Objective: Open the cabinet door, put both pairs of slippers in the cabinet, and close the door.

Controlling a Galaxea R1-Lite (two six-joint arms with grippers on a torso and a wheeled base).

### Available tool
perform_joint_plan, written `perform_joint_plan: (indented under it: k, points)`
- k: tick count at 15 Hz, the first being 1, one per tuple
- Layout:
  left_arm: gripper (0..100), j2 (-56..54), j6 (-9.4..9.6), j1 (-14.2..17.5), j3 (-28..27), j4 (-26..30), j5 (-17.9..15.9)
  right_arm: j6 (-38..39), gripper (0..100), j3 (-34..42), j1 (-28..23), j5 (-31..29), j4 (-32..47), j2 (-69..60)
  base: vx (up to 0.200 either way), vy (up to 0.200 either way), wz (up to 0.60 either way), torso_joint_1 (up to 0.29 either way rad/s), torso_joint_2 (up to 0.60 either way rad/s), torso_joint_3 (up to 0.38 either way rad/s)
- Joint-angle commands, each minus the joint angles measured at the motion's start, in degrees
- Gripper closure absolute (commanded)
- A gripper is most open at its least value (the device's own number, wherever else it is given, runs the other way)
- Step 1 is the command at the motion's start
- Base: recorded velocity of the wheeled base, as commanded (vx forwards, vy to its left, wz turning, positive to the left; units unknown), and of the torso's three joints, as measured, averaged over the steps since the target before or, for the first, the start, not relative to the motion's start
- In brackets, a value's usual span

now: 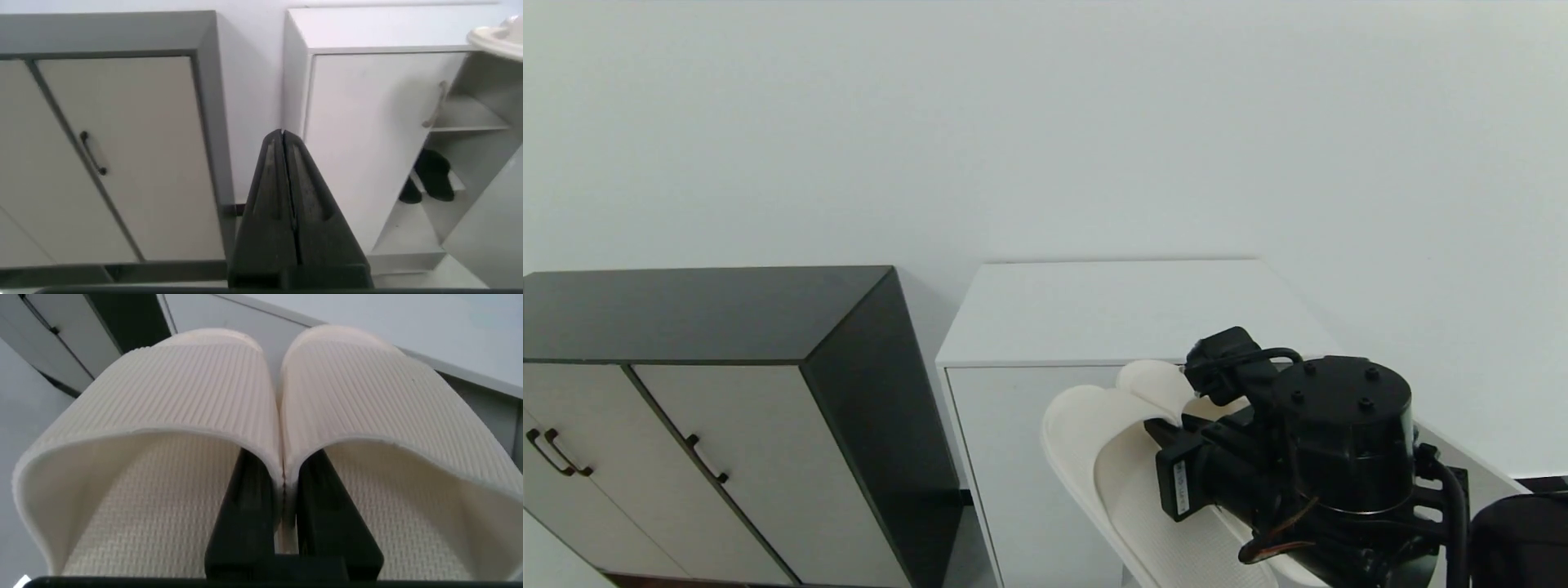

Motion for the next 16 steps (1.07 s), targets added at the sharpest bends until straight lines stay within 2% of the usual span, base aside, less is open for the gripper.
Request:
perform_joint_plan:
  k: [1,7,16]
  points:
    - [100,0.0,-0.01,0.0,0.0,0.0,0.0,-0.1,100,0.5,1.0,0.0,0.1,-0.9,0.0,-0.2,0.0,-0.002,0.0,-0.002]
    - [100,0.0,-0.01,0.0,0.0,0.0,0.0,-0.5,100,2.3,1.2,0.1,-0.3,-0.8,0.0,-0.2,0.0,0.002,0.0,0.003]
    - [100,0.0,-0.01,0.1,0.0,0.0,0.0,-2.3,100,4.4,0.6,0.2,-3.7,-0.6,0.0,0.0,0.0,0.0,0.0,0.0]
